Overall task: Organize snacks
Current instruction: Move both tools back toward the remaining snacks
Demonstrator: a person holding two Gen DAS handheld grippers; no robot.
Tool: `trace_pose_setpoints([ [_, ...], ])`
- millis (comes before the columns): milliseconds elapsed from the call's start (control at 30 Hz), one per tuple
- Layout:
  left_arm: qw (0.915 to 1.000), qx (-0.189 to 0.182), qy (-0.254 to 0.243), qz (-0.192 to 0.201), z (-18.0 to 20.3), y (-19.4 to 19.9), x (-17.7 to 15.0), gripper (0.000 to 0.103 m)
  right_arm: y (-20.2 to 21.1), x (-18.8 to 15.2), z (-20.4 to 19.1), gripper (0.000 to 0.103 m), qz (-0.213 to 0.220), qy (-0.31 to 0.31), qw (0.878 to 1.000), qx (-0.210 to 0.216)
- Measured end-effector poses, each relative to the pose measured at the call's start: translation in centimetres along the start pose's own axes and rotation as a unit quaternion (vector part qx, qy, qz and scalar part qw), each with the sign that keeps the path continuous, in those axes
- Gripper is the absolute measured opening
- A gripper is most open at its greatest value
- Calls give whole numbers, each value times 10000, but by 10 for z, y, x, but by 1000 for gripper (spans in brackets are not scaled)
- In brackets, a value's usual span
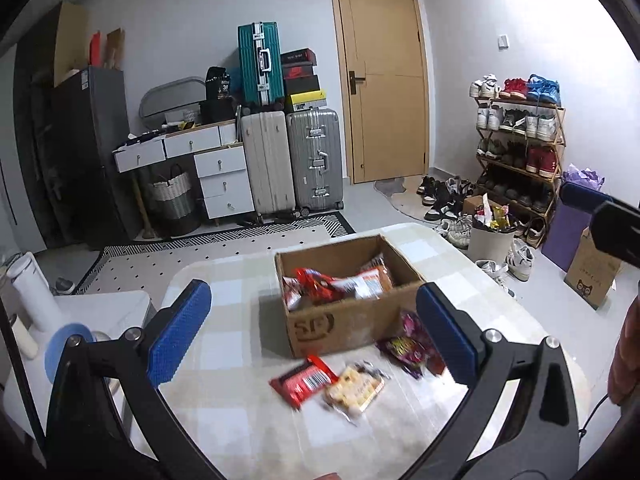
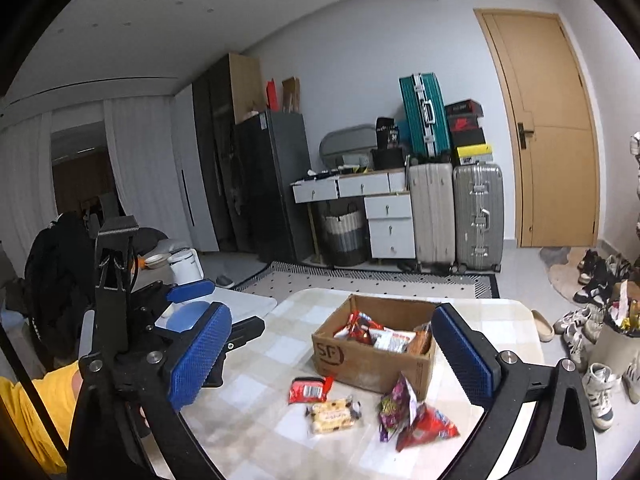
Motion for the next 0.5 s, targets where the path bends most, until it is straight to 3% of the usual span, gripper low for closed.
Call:
trace_pose_setpoints([
  [100,10000,43,-30,-43,9,12,-28,103,12,-29,-4,102,81,-41,9999,-108],
  [267,9965,-261,676,-425,6,14,-72,102,14,-70,-4,102,-7,-303,9993,-196],
  [500,9927,-39,938,-751,-8,-7,-124,102,-2,-116,6,102,-344,-400,9974,-482],
])
Point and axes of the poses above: each gripper's, at about its wrist camera, not at the fingertips, and y roughly against the way its jaws point, z to its right, x to its top, the point moved 3 cm from there along -y, roughly the way its jaws point, and after that the axes turned 3 degrees about -z, right-handed, at the moved point
